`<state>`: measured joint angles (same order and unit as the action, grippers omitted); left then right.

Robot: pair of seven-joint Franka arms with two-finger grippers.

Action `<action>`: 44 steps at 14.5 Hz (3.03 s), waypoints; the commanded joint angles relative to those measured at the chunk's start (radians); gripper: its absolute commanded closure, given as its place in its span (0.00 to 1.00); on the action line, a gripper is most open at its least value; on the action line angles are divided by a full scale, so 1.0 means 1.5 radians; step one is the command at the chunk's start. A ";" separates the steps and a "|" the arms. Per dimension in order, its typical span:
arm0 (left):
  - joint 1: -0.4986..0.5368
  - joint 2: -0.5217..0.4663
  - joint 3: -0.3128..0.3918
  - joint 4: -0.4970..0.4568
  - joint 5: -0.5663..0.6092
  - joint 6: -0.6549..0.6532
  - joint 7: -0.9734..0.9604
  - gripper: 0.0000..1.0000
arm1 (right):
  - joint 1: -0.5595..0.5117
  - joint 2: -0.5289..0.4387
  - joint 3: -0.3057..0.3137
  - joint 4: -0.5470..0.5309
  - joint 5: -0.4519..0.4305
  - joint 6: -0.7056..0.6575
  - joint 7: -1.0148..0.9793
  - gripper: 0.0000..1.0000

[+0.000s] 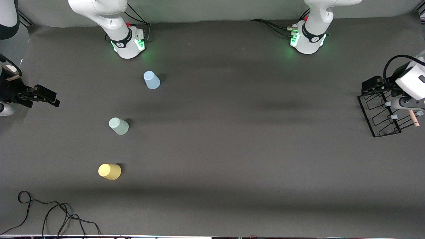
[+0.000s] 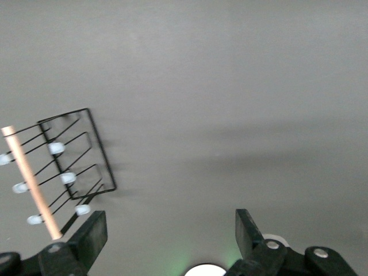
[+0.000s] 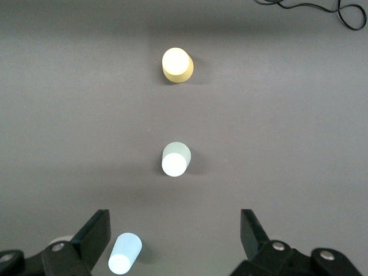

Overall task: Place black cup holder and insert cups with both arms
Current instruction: 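Lift the black wire rack with the left gripper toward the table middle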

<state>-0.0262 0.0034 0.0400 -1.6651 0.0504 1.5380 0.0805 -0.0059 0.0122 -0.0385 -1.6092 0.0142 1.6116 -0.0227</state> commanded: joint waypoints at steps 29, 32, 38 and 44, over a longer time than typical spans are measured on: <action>0.336 0.227 0.005 -0.085 0.002 0.255 0.236 1.00 | 0.008 0.013 -0.003 0.013 0.012 -0.007 0.011 0.00; 0.327 0.220 -0.001 -0.070 0.001 0.228 0.236 1.00 | 0.008 0.013 -0.003 0.013 0.013 -0.007 0.011 0.00; 0.299 0.212 -0.070 -0.046 -0.058 0.201 0.176 1.00 | 0.008 0.014 -0.003 0.013 0.013 -0.007 0.011 0.00; 0.073 0.230 -0.090 0.006 -0.044 0.192 -0.143 1.00 | 0.008 0.013 -0.003 0.013 0.012 -0.007 0.011 0.00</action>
<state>0.1997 0.3409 -0.1131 -1.7121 -0.0304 1.8678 0.0072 -0.0038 0.0268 -0.0360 -1.6077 0.0142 1.6106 -0.0227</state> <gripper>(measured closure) 0.841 0.000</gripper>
